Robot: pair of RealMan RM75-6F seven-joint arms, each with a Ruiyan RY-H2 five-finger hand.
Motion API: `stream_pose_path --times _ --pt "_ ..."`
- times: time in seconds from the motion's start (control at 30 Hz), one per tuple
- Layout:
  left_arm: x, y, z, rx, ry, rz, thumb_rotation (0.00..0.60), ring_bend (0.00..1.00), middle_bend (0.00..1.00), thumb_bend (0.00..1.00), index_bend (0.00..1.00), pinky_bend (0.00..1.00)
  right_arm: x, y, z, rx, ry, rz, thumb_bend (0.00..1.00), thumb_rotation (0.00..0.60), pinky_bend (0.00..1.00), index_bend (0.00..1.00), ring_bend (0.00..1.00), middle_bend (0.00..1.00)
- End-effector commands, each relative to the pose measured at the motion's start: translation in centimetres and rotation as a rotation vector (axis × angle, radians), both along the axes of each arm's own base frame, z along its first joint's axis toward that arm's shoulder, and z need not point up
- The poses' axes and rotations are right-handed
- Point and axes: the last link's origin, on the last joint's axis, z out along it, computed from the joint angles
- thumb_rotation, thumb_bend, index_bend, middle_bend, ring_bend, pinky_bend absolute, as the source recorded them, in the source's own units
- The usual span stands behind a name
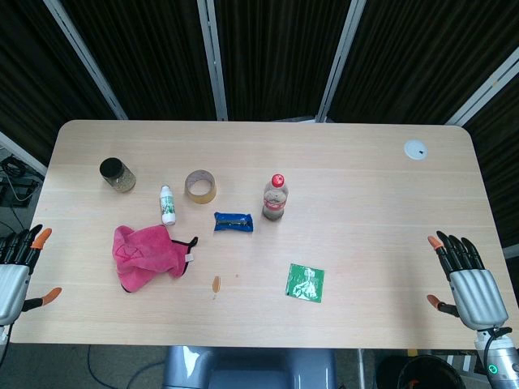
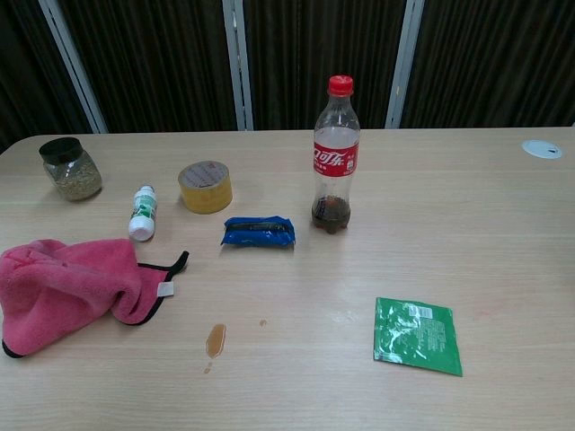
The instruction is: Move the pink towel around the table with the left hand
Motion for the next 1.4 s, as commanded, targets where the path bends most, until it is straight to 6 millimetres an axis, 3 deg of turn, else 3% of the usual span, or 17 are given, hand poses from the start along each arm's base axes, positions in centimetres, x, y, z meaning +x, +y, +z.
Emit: stream_pose_path --times 0.03,0.63,0.8,0.97,1.27,1.4 --pt "0.0 0.0 0.0 -0.001 0.002 0.001 0.600 0.00 0.00 0.00 0.00 0.00 0.0 0.0 0.0 0.001 -0.001 0.000 0.00 0.600 0.00 0.00 0.00 0.00" --pt "-0.2 0.3 -0.3 -0.044 0.019 0.027 0.600 0.00 0.00 0.00 0.00 0.00 0.0 0.0 -0.1 0.008 -0.001 -0.012 0.00 0.600 0.00 0.00 0.00 0.00" --pt "0.2 1.4 -0.8 -0.060 0.048 0.013 0.600 0.00 0.00 0.00 0.00 0.00 -0.1 0.0 0.0 0.009 -0.012 -0.019 0.00 0.600 0.00 0.00 0.00 0.00" --pt "0.7 2.9 -1.7 -0.098 0.071 0.013 0.600 0.00 0.00 0.01 0.06 0.11 0.1 0.0 -0.2 0.017 -0.006 -0.011 0.00 0.600 0.00 0.00 0.00 0.00" --pt "2.2 6.0 -5.0 -0.186 0.134 0.003 0.600 0.03 0.03 0.03 0.19 0.19 0.0 -0.1 -0.2 0.022 -0.016 -0.019 0.00 0.600 0.00 0.00 0.00 0.00" --pt "2.8 7.1 -7.7 -0.239 0.182 -0.001 0.600 0.04 0.05 0.03 0.19 0.20 0.0 -0.1 -0.3 0.025 -0.019 -0.021 0.00 0.600 0.00 0.00 0.00 0.00"
